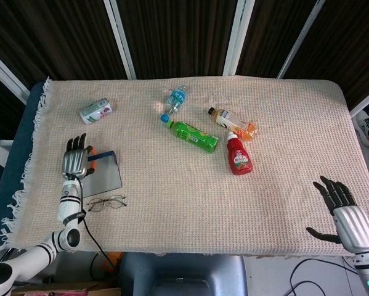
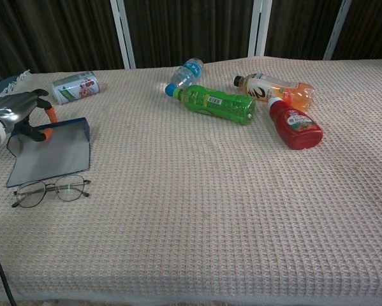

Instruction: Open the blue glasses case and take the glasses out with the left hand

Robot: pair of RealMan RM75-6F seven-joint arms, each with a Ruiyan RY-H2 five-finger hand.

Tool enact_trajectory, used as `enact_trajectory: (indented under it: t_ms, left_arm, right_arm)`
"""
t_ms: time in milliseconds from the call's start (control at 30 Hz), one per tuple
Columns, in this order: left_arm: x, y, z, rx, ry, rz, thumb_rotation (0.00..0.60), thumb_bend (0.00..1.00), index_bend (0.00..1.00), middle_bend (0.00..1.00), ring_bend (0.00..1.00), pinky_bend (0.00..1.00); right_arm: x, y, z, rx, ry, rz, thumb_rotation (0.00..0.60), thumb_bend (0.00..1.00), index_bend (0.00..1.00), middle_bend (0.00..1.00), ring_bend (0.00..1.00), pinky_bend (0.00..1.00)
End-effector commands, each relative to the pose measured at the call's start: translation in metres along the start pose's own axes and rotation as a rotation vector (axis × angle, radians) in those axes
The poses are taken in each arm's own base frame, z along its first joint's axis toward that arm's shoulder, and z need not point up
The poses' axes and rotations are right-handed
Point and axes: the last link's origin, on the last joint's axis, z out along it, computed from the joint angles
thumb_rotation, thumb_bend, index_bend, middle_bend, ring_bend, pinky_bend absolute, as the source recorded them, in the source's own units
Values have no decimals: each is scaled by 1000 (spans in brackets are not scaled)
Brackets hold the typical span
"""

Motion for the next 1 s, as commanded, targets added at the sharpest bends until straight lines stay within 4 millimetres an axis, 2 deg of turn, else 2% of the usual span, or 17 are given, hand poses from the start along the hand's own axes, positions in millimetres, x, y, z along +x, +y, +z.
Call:
enact_trajectory:
  t_ms: [33,100,200,300,400,467,533,633,667,767,833,1000]
  left_arm:
    - [-5,-3,-1,22,-42,20,600,414,132,0,0,0]
    - [-3,-4,-6,21,-42,9,600,400,58,0,0,0]
    - [7,-6,-19,-11,-44,11,600,367,12,0,0,0]
    - [27,-8,-46,-80,-15,9,600,361,2,0,0,0]
    - [47,-21,-94,-147,-5,30,600,368,8,0,0,0]
    - [56,-37,-134,-166,-46,35,600,374,26,0,0,0]
    - [61,-55,-172,-176,-79,37,600,375,33,0,0,0]
    - [60,-79,-215,-184,-69,28,600,374,32,0,0,0]
    - [58,-84,-224,-187,-59,18,600,373,32,0,0,0]
    - [50,-98,-240,-186,-35,-36,600,376,35,0,0,0]
    - [51,-101,-242,-217,-36,2,600,382,36,0,0,0]
    - [60,-105,-240,-221,41,-38,600,383,33,0,0,0]
  right_arm:
    - [0,0,0,-1,1,0,600,152,0,0,0,0]
    - [0,0,0,0,-1,-2,600,154,0,0,0,0]
    - [-2,-1,-1,4,-4,-7,600,153,0,0,0,0]
    - [-3,-2,-1,6,-6,-12,600,153,0,0,0,0]
    - [-4,-3,-1,2,-5,-18,600,153,0,0,0,0]
    - [-6,-4,-1,2,-12,-26,600,153,0,0,0,0]
    - [-9,-5,0,5,-22,-37,600,153,0,0,0,0]
    - [-13,-8,1,10,-27,-48,600,153,0,0,0,0]
    - [-14,-10,1,12,-29,-51,600,153,0,0,0,0]
    - [-17,-12,2,15,-33,-61,600,154,0,0,0,0]
    - [-18,-13,3,12,-31,-66,600,154,0,0,0,0]
    - [-17,-12,1,8,-22,-64,600,153,0,0,0,0]
